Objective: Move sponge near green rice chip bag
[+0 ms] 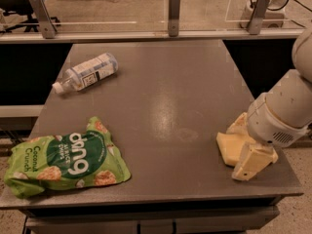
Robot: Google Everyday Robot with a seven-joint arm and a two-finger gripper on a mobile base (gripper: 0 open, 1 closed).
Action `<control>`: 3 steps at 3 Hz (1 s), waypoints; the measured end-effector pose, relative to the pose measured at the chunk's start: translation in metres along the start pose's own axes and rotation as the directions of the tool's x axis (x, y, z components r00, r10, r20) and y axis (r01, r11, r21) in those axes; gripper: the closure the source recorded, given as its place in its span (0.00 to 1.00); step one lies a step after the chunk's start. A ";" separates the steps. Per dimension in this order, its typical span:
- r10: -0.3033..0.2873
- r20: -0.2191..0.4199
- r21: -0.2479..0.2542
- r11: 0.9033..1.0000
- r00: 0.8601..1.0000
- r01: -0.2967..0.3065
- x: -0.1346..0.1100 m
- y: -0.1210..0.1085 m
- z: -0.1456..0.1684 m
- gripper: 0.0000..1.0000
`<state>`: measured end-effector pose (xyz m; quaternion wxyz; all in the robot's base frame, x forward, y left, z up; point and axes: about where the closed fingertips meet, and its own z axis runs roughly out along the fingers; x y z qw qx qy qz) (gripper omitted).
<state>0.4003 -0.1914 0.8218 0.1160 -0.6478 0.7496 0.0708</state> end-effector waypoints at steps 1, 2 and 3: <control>0.000 -0.001 0.001 1.000 1.000 0.000 -0.001 0.000 -0.002 0.65; -0.001 0.000 0.001 1.000 1.000 0.001 -0.001 0.000 -0.004 0.87; -0.144 0.052 -0.024 0.989 0.988 0.145 -0.076 0.003 -0.019 1.00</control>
Offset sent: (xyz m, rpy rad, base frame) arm -0.0004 0.0988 0.0855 0.0873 -0.0139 0.2605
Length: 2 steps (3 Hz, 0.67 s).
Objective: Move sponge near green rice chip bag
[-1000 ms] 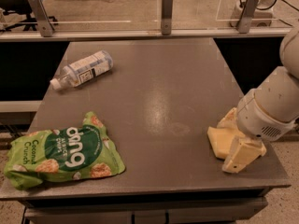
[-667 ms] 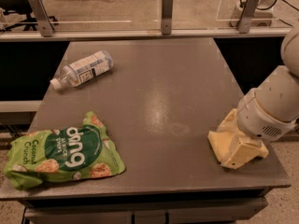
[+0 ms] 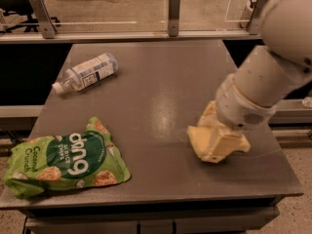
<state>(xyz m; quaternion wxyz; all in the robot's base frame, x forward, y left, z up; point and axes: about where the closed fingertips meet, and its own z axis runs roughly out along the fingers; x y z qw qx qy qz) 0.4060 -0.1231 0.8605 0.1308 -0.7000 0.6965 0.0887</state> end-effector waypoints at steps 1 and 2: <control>-0.185 0.056 -0.026 0.982 0.981 0.186 -0.102 -0.010 -0.004 1.00; -0.215 0.062 -0.023 0.976 0.975 0.216 -0.116 -0.010 -0.004 0.81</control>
Offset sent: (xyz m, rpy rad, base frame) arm 0.0071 0.0858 0.0318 0.0376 -0.0249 0.1697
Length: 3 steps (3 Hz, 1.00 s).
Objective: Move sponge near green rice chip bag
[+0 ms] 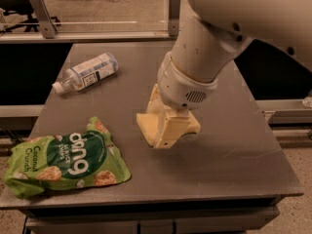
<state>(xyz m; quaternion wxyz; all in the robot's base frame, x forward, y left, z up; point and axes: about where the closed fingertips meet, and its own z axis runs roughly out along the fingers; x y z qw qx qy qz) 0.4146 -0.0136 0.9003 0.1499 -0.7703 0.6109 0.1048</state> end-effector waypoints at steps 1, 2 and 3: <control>-0.017 0.048 -0.010 1.000 0.999 0.017 0.003 0.002 0.005 0.58; -0.060 0.108 -0.035 0.997 0.992 0.065 0.002 0.009 0.032 0.36; -0.072 0.110 -0.035 0.996 0.991 0.076 0.001 0.010 0.035 0.12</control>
Offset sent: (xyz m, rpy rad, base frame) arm -0.0165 0.0209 -0.0814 0.1587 0.0779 0.1698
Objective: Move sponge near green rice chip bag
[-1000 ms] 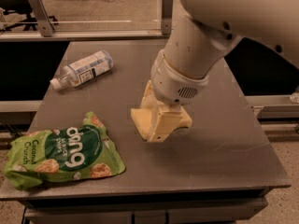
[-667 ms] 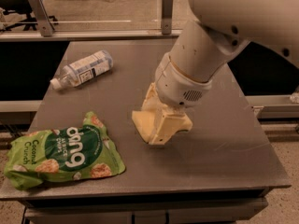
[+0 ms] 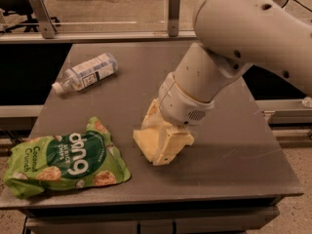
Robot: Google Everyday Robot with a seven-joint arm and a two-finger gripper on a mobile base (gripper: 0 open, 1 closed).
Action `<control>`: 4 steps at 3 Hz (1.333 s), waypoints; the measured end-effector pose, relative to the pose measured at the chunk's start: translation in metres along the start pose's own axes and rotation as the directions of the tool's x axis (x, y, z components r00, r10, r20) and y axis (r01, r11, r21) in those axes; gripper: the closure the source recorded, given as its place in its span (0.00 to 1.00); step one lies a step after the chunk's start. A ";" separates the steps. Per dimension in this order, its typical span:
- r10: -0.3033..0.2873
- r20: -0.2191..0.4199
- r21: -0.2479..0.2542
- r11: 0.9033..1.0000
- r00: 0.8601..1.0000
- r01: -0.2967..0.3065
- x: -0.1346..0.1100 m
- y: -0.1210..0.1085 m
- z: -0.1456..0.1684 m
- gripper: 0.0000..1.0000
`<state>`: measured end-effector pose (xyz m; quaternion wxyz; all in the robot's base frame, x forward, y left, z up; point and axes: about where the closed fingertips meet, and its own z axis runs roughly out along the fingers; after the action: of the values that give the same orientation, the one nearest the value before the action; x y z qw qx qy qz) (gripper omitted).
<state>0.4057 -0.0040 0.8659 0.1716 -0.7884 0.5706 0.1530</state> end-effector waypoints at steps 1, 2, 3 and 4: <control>-0.002 -0.001 0.002 1.000 1.000 0.002 -0.001 0.000 -0.001 0.00; -0.002 -0.002 0.002 1.000 1.000 0.002 -0.001 0.000 -0.001 0.00; 0.050 0.024 0.002 0.999 0.998 -0.050 0.023 0.023 -0.016 0.00; 0.242 -0.017 0.018 0.970 0.970 -0.241 0.099 0.096 -0.051 0.00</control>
Offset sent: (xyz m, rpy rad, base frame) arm -0.0006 0.0007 0.0011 -0.0007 -0.0032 0.0010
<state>0.3463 -0.1382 0.8590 0.1524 -0.7133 0.6650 0.1605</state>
